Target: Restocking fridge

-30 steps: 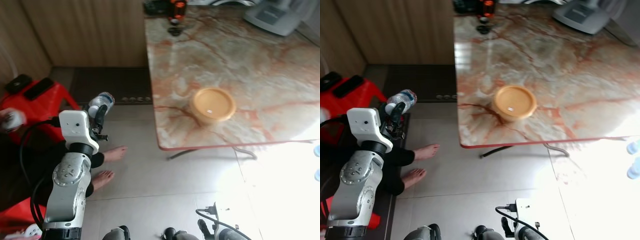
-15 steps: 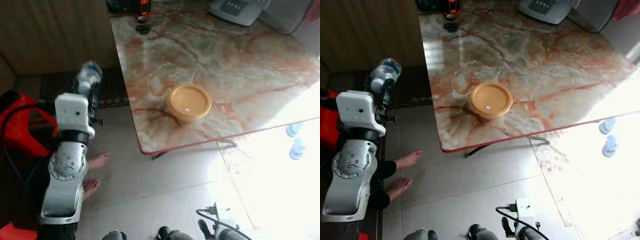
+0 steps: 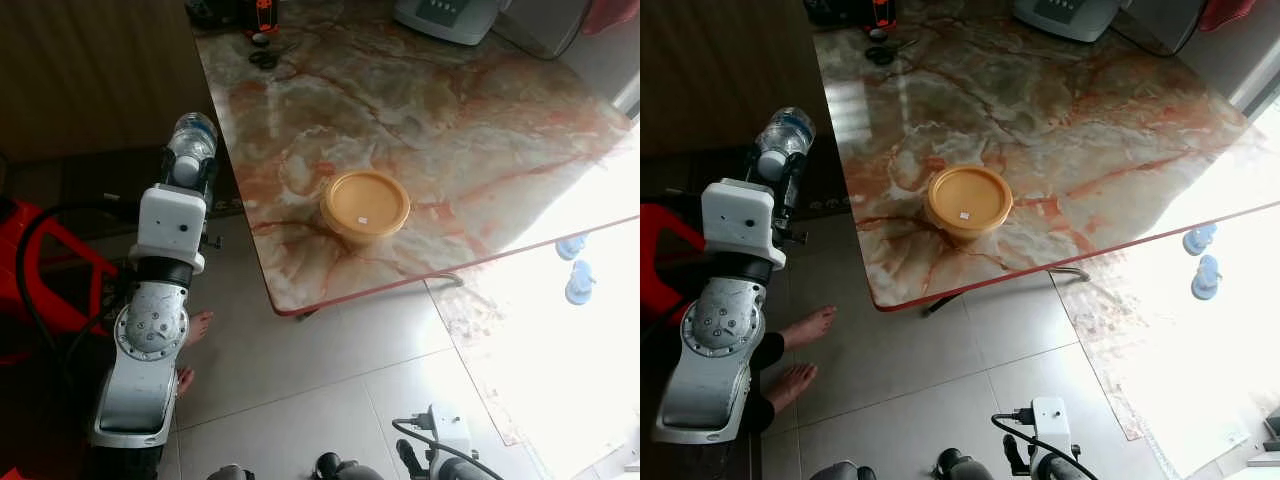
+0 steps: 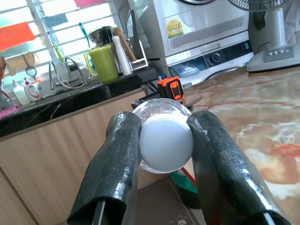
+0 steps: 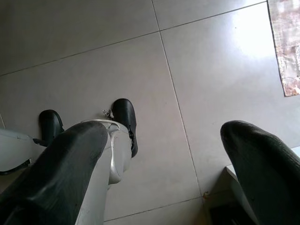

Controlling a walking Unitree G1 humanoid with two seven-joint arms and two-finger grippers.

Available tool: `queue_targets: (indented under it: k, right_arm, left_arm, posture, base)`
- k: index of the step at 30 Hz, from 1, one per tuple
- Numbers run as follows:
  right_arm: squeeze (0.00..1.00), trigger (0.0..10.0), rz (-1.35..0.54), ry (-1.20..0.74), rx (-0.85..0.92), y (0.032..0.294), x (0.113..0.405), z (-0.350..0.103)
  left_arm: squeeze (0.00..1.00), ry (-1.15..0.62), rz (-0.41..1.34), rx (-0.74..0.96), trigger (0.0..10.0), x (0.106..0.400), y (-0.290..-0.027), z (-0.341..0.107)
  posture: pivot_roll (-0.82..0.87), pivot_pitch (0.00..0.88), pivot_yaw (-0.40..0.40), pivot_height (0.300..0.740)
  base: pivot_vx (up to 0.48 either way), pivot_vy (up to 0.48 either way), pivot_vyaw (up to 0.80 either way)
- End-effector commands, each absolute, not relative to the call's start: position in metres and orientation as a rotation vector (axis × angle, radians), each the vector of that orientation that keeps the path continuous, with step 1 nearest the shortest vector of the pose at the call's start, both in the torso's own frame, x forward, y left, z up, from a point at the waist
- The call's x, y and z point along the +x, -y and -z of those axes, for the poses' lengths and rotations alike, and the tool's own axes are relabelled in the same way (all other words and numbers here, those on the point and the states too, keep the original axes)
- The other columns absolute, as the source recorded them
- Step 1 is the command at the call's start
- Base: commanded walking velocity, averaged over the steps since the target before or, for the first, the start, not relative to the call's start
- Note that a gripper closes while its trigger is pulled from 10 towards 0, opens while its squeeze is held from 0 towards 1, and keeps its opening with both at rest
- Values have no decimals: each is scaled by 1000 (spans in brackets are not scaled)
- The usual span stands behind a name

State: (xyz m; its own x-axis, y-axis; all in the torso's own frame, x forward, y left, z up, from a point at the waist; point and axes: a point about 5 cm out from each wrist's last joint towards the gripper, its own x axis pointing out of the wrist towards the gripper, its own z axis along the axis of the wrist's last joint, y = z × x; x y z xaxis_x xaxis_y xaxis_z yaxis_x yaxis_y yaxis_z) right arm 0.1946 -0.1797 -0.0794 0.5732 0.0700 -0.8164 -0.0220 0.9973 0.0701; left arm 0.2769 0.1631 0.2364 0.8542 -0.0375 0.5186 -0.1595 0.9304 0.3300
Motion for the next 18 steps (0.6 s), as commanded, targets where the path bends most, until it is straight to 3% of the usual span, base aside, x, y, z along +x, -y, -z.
queue_targets:
  k: [1, 5, 13, 18]
  right_arm:
    - [0, 10000, -48, -998, 55, 183, 184, 85]
    - [0, 10000, -47, -999, 57, 182, 184, 85]
    - [0, 10000, -45, -1001, 58, 182, 184, 85]
    - [0, 10000, -44, -1002, 59, 182, 183, 85]
  left_arm:
    - [0, 597, -72, 377, 10000, 272, -161, -246]
    - [0, 597, -83, 377, 10000, 272, -161, -246]
    - [0, 606, -89, 392, 10000, 272, -162, -247]
    - [0, 610, -88, 391, 10000, 272, -161, -248]
  posture:
    - [70, 201, -86, 740]
    - [69, 200, -85, 740]
    - [71, 198, -83, 740]
    - [70, 198, -82, 740]
  base:
    - [0, 0, -788]
    - [0, 0, -788]
    - [0, -289, -788]
    - [0, 0, -788]
